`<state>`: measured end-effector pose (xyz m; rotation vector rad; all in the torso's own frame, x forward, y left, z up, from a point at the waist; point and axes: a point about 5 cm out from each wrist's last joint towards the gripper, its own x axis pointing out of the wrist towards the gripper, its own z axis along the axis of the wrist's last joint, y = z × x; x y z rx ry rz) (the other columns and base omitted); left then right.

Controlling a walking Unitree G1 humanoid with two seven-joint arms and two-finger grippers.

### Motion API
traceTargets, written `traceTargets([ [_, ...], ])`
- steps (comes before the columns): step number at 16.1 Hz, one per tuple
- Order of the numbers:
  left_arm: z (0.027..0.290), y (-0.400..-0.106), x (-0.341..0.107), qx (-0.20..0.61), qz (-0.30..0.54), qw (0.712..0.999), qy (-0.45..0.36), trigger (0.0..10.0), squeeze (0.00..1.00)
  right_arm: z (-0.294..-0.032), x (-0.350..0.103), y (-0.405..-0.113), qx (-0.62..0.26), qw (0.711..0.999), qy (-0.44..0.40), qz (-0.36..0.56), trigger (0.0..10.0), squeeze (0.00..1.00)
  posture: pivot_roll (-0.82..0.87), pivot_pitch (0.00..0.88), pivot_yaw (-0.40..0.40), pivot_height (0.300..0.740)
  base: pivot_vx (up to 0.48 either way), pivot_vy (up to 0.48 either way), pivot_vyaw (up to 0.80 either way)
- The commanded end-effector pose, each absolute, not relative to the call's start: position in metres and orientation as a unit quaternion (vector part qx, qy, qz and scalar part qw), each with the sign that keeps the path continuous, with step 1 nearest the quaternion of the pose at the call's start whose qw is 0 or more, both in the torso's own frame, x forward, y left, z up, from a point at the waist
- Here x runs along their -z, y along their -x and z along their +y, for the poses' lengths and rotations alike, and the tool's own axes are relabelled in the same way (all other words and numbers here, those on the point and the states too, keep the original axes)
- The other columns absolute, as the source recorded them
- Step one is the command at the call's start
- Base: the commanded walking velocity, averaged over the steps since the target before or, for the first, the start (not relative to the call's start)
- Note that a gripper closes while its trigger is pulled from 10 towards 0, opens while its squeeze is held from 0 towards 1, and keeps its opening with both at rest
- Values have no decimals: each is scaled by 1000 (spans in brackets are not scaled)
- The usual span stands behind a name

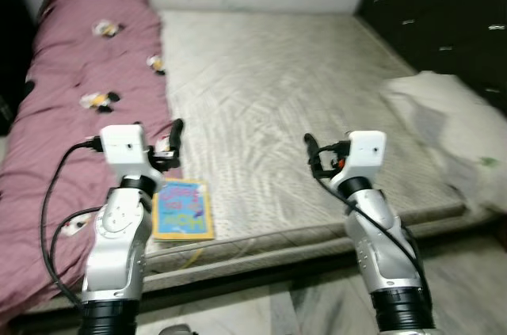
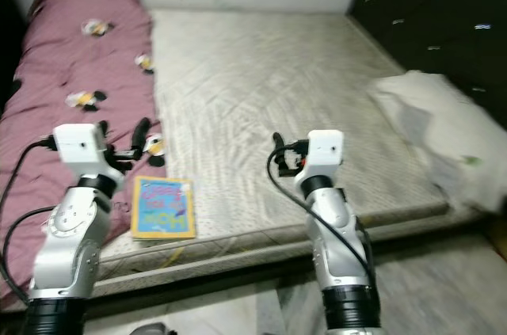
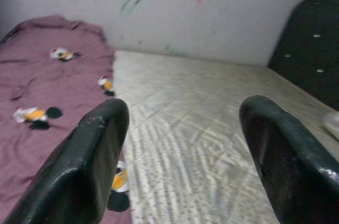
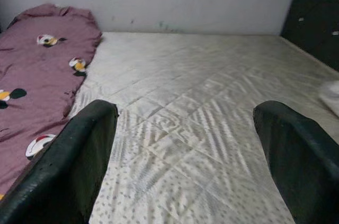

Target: Clean up the room

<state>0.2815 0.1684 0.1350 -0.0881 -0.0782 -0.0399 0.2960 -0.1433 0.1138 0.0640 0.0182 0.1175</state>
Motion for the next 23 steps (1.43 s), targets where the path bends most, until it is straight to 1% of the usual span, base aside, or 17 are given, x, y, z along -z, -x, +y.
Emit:
traceTargets([
  [1,170,-282,-137,14,-42,998,40,10000,0,-145,-118,-298,-54,998,-32,5,10000,0,30,0,-107,740,326,0,0],
  [2,170,-282,-137,13,-41,998,39,10000,0,-145,-118,-298,-54,998,-32,5,10000,0,30,0,-107,740,326,0,0],
  [7,170,-281,-131,2,-29,999,33,10000,0,-146,-117,-298,-52,998,-32,5,10000,0,31,0,-107,740,0,52,0],
  [12,171,-282,-129,-4,-24,999,48,10000,0,-147,-117,-299,-52,998,-30,7,10000,0,31,0,-110,740,0,480,0],
  [14,177,-283,-131,-11,-27,999,37,10000,0,-146,-118,-300,-55,998,-24,9,10000,0,30,0,-112,740,0,480,-697],
  [18,184,-279,-136,-32,-34,999,18,10000,0,-145,-122,-304,-67,998,-7,8,10000,0,34,0,-112,740,0,480,0],
  [23,186,-273,-129,-54,-26,998,27,10000,0,-144,-119,-305,-82,996,-10,18,10000,0,25,0,-120,740,0,480,0],
])
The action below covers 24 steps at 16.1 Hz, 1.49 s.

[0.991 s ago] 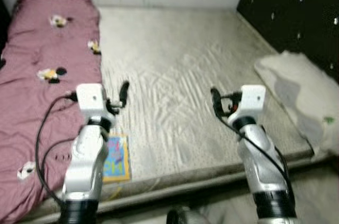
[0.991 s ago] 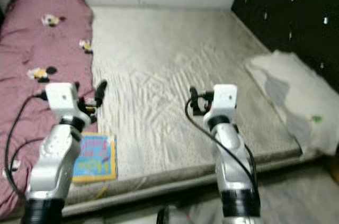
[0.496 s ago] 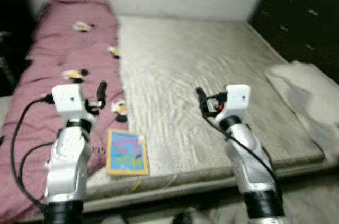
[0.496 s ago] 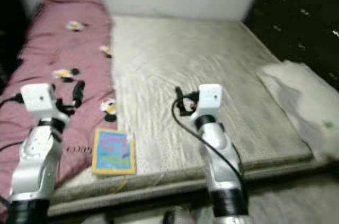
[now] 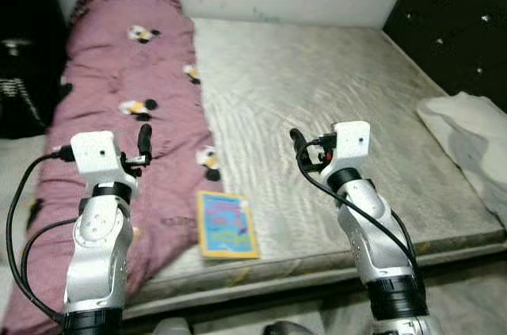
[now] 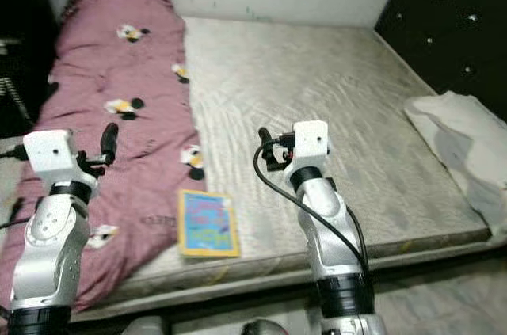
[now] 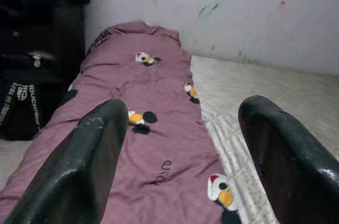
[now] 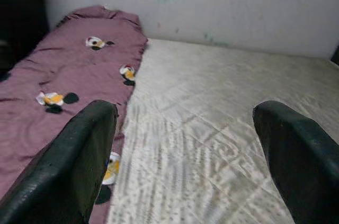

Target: Clean up the room

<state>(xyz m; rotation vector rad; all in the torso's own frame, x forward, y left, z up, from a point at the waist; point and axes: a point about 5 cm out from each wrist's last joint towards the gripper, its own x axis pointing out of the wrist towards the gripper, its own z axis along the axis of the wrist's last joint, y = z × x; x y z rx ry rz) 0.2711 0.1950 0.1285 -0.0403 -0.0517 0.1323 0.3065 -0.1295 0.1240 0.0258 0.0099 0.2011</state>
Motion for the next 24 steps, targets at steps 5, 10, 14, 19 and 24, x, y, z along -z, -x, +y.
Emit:
traceTargets([
  [5,194,-258,-116,-72,0,997,22,10000,0,-149,-117,-298,-62,998,16,15,10000,0,9,0,-106,740,0,0,0],
  [10,196,-254,-113,-64,-10,998,-10,10000,0,-139,-119,-288,-79,997,23,-3,10000,0,15,0,-100,740,0,0,0],
  [14,192,-261,-120,-58,-7,998,3,10000,0,-133,-123,-284,-85,996,-19,-11,10000,0,23,0,-108,740,0,0,0],
  [19,190,-251,-110,-58,17,998,-16,10000,0,-136,-122,-277,-85,996,-26,-8,10000,0,7,18,-91,732,0,0,0],
  [24,191,-252,-111,-55,19,998,-16,10000,0,-131,-122,-276,-88,996,-32,-5,10000,0,14,37,-88,687,0,0,0],
])
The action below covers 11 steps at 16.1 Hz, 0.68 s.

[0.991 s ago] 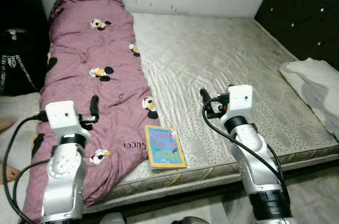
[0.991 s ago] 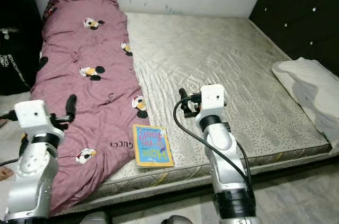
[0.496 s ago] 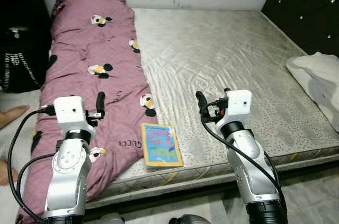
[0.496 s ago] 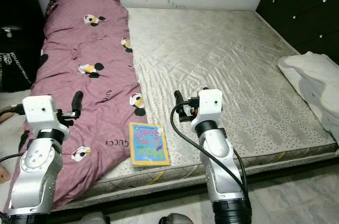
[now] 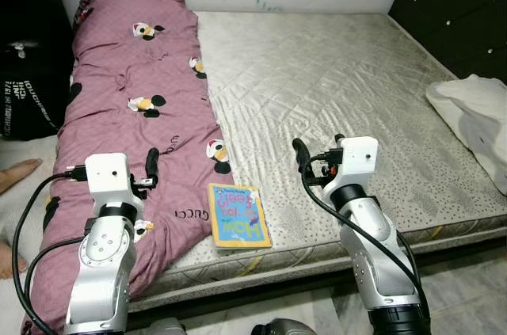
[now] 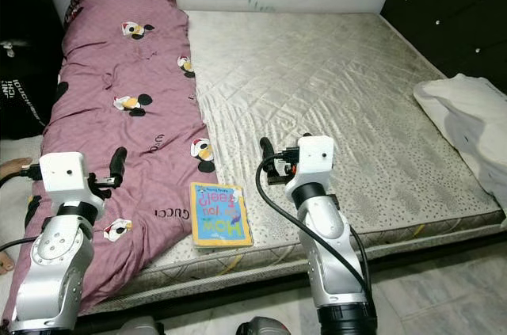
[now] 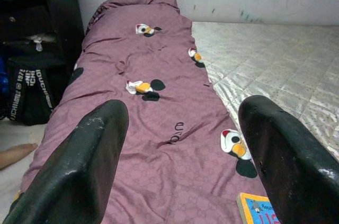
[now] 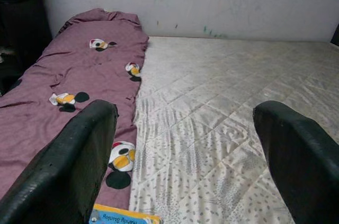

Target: Clean up the room

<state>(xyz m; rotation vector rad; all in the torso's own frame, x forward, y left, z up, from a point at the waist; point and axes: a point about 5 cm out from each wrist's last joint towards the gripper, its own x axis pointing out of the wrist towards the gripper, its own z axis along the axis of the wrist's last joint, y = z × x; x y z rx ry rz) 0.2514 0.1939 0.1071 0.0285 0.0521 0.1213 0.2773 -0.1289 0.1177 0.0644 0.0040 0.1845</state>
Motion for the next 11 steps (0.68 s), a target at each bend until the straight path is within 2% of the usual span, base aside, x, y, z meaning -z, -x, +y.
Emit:
traceTargets([
  [1,191,-252,-111,-54,20,998,-17,10000,0,-131,-122,-276,-87,996,-33,-4,10000,0,13,38,-88,672,0,0,0],
  [6,191,-254,-112,-60,21,998,-16,10000,0,-131,-122,-277,-88,996,-34,-5,10000,0,13,36,-88,612,0,0,0],
  [11,190,-255,-112,-54,23,998,-8,10000,0,-134,-123,-278,-82,996,-30,-7,10000,0,10,28,-92,612,0,0,0],
])
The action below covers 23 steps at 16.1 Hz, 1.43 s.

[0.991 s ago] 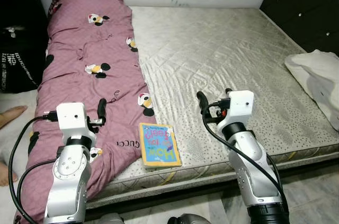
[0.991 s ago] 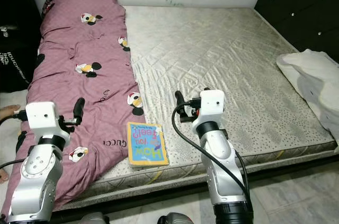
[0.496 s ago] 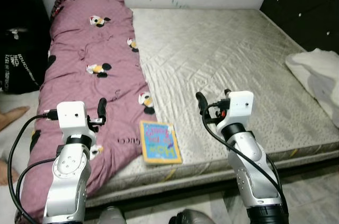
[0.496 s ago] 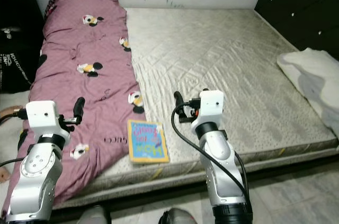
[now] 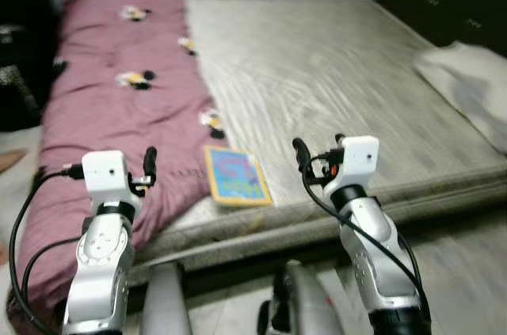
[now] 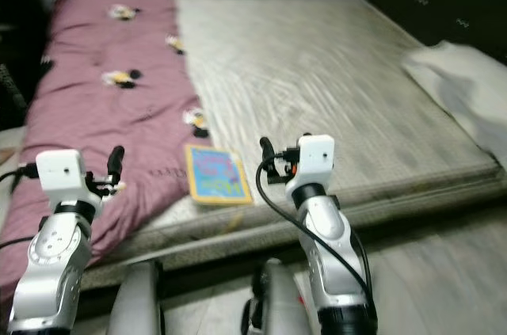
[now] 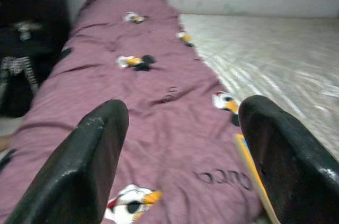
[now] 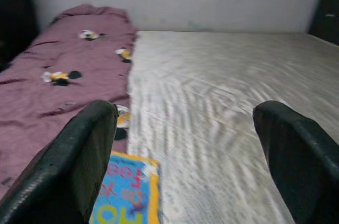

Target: Clean up the room

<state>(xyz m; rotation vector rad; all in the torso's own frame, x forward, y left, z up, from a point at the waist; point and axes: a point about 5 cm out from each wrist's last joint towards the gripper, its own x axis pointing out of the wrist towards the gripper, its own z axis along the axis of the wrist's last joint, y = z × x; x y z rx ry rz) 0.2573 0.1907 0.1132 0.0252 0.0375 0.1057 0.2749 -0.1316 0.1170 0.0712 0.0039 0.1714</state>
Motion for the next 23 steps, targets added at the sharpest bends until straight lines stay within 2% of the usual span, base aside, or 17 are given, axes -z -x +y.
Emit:
traceTargets([
  [1,189,-255,-112,-54,22,998,-8,10000,0,-134,-124,-279,-82,996,-29,-8,10000,0,9,25,-94,612,0,0,0],
  [9,187,-260,-112,-41,20,999,12,10000,0,-136,-125,-282,-85,996,-20,-10,10000,0,0,23,-102,612,0,0,0],
  [23,180,-262,-114,-17,16,999,29,10000,0,-138,-125,-280,-82,996,-11,-10,10000,0,-4,26,-100,612,295,0,0],
])
